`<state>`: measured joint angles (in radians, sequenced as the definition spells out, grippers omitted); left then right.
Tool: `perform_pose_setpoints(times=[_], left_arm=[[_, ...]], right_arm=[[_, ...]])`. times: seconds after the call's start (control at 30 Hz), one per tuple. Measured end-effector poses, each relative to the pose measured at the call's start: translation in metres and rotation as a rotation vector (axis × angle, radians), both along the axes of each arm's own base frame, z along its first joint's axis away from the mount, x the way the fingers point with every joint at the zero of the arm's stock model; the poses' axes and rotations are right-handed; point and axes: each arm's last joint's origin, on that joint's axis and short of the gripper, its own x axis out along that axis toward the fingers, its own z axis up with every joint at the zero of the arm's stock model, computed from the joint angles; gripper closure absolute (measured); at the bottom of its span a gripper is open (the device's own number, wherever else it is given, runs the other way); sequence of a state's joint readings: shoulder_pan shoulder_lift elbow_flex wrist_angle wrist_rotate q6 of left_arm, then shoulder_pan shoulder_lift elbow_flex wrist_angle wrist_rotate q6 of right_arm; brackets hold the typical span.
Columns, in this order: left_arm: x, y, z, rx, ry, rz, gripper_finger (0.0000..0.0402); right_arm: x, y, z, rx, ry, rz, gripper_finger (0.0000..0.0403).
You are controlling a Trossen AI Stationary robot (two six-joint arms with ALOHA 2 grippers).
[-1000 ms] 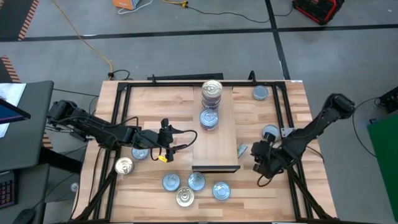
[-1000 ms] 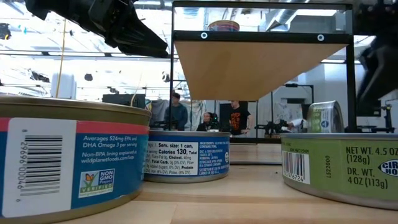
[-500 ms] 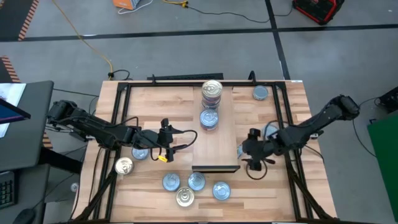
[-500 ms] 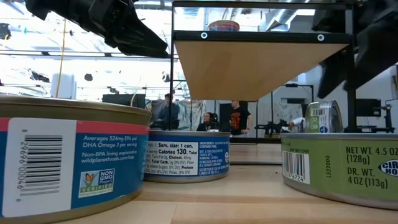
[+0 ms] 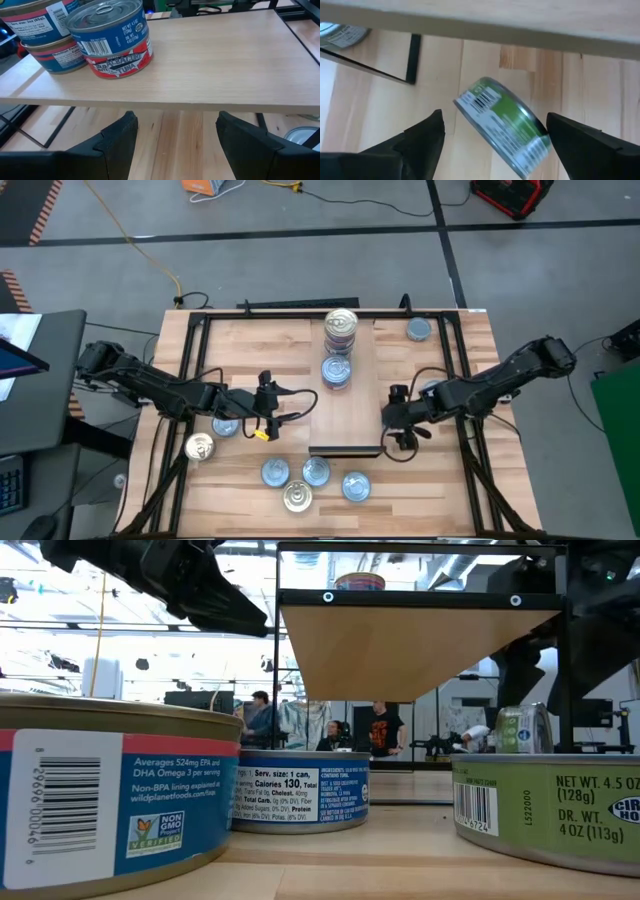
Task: Stack canned seafood by type on shelf
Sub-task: Put the green and white tuna can on the shelf
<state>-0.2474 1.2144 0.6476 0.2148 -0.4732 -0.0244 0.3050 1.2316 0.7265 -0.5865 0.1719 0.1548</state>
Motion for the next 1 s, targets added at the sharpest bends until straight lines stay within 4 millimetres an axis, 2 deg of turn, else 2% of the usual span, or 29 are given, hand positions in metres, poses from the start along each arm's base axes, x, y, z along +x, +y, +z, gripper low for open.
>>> perform_pose_setpoints(times=[0.2, 0.43, 0.67, 0.77, 0.97, 1.0], left_arm=[[0.000, 0.000, 0.000, -0.006, 0.003, -0.018, 0.0143], [0.000, 0.000, 0.000, -0.006, 0.002, -0.018, 0.0143], [0.000, 0.000, 0.000, -0.002, 0.003, -0.019, 0.0143], [0.000, 0.000, 0.000, -0.002, 0.003, -0.019, 0.0143], [0.000, 0.000, 0.000, -0.002, 0.002, -0.019, 0.0143], [0.000, 0.000, 0.000, -0.002, 0.002, -0.019, 0.0143]], right_arm=[[-0.001, 0.003, -0.003, -0.007, 0.024, 0.014, 0.0061], [-0.006, 0.002, -0.026, -0.013, 0.127, -0.024, 0.0096], [-0.008, 0.006, -0.026, 0.012, 0.133, -0.053, 0.0130], [-0.009, 0.009, -0.025, 0.018, 0.126, -0.044, 0.0156], [-0.005, 0.013, -0.023, 0.041, 0.076, -0.039, 0.0235], [-0.004, 0.013, -0.023, 0.042, 0.071, -0.039, 0.0237]])
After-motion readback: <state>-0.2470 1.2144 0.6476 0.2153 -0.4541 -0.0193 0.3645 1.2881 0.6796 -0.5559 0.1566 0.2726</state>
